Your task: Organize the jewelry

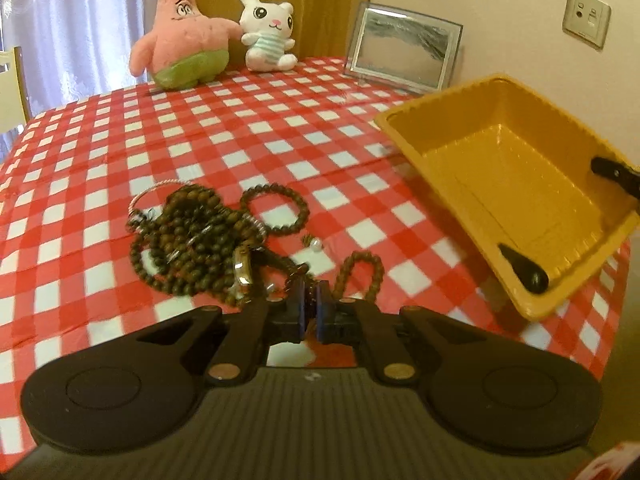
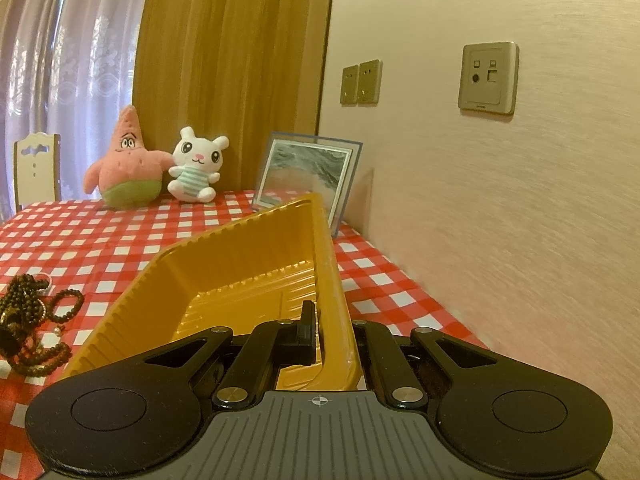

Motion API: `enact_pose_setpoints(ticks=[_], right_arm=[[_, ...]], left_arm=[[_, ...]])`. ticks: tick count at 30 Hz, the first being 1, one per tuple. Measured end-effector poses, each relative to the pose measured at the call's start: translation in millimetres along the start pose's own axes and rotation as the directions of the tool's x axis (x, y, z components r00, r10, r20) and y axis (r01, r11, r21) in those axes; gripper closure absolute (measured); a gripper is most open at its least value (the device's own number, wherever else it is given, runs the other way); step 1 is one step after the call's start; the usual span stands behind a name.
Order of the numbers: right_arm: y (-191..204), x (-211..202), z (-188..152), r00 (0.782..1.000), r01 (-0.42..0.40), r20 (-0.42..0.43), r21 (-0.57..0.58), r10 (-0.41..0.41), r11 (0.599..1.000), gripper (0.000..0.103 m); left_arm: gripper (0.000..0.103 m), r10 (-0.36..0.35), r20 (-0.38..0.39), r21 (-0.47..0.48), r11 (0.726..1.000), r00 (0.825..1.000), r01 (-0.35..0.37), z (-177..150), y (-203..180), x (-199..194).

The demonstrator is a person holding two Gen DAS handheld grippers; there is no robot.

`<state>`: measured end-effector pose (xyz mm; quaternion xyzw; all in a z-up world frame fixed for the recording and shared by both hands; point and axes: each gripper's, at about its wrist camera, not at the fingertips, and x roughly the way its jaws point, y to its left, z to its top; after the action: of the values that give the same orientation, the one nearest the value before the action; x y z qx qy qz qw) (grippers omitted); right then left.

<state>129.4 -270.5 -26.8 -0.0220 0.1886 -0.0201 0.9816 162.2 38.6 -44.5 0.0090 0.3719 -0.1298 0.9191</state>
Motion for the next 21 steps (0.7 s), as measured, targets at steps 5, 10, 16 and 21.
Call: enact_pose_setpoints(ticks=[5, 10, 16, 21], right_arm=[[0, 0, -1, 1.0, -0.002, 0.001, 0.003, 0.002, 1.0, 0.098], [0, 0, -1, 1.0, -0.004, -0.004, -0.001, 0.004, 1.0, 0.098], [1, -1, -2, 1.0, -0.005, -0.003, 0.004, 0.005, 1.0, 0.098], [0, -1, -1, 1.0, -0.011, -0.001, 0.007, 0.011, 1.0, 0.098]], left_arm=[[0.098, -0.009, 0.003, -0.011, 1.0, 1.0, 0.009, -12, 8, -18], [0.099, -0.016, 0.048, -0.027, 0.999, 0.999, 0.017, -7, 6, -29], [0.099, -0.052, 0.131, -0.044, 0.997, 0.99, 0.058, 15, 0, -42], [0.099, -0.094, 0.179, -0.044, 0.994, 0.979, 0.104, 30, -11, -50]])
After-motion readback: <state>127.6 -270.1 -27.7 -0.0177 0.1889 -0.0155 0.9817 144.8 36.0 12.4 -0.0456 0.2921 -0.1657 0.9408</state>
